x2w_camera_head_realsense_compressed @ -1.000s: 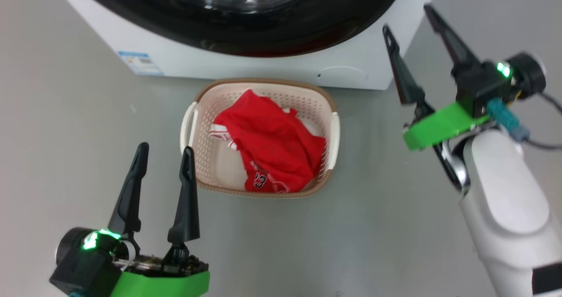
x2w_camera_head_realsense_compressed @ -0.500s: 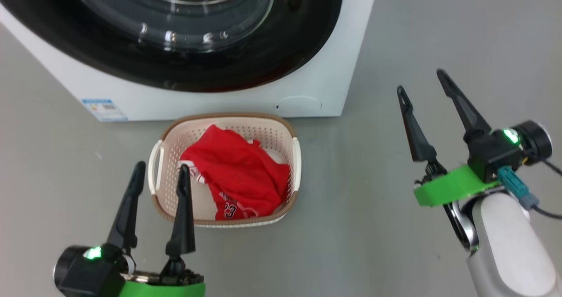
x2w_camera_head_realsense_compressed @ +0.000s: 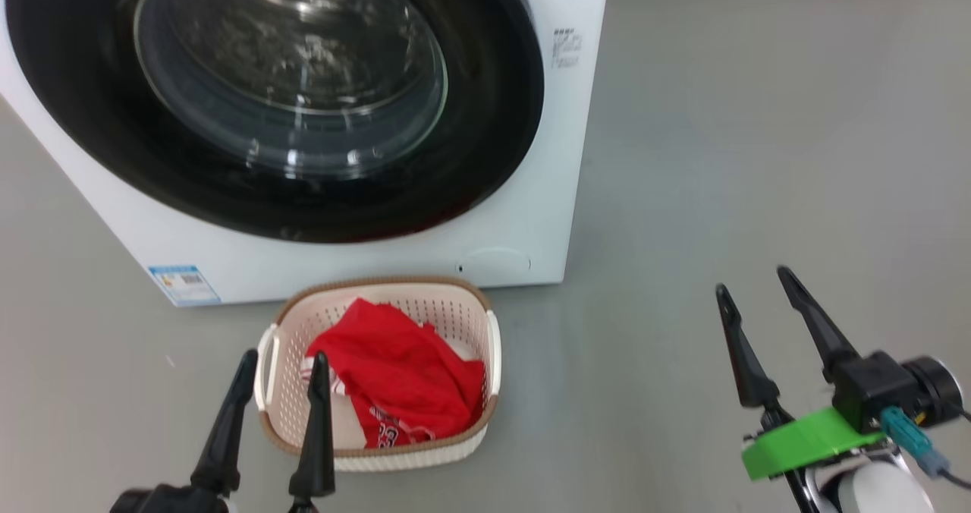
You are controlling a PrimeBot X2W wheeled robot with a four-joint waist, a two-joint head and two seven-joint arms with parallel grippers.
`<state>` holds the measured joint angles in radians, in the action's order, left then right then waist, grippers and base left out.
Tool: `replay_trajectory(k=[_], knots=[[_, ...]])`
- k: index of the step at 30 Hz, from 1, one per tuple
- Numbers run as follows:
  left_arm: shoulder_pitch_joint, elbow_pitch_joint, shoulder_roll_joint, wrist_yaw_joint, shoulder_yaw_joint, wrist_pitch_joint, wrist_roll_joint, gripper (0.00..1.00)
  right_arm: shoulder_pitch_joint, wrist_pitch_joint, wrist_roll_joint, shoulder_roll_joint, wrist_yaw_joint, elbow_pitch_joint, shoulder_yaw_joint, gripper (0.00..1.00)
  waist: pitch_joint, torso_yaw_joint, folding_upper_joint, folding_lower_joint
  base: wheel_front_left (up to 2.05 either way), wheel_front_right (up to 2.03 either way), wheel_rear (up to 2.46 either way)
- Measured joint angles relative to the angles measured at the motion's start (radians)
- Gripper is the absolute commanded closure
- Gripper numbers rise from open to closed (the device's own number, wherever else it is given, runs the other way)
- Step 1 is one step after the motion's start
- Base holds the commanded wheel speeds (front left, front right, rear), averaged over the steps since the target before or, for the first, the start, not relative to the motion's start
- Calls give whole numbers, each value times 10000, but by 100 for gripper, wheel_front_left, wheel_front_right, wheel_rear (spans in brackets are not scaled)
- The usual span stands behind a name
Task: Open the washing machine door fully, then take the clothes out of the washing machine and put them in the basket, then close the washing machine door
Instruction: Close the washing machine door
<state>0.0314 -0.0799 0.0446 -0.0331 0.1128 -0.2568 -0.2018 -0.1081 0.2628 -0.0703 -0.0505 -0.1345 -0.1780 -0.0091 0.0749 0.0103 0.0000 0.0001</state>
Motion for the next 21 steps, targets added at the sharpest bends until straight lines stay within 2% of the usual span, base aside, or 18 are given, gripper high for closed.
replay_trajectory(k=[9, 21], knots=[[700, 63, 44, 4, -213, 0, 96, 0, 1322, -2, -267, 46, 0, 598, -456, 0, -1005, -110, 0, 0, 0, 0, 0], [1041, 77, 44, 84, -263, 0, 257, 0, 2336, -2, -529, 134, 0, 1141, -719, 0, -1378, -238, 0, 0, 0, 0, 0]])
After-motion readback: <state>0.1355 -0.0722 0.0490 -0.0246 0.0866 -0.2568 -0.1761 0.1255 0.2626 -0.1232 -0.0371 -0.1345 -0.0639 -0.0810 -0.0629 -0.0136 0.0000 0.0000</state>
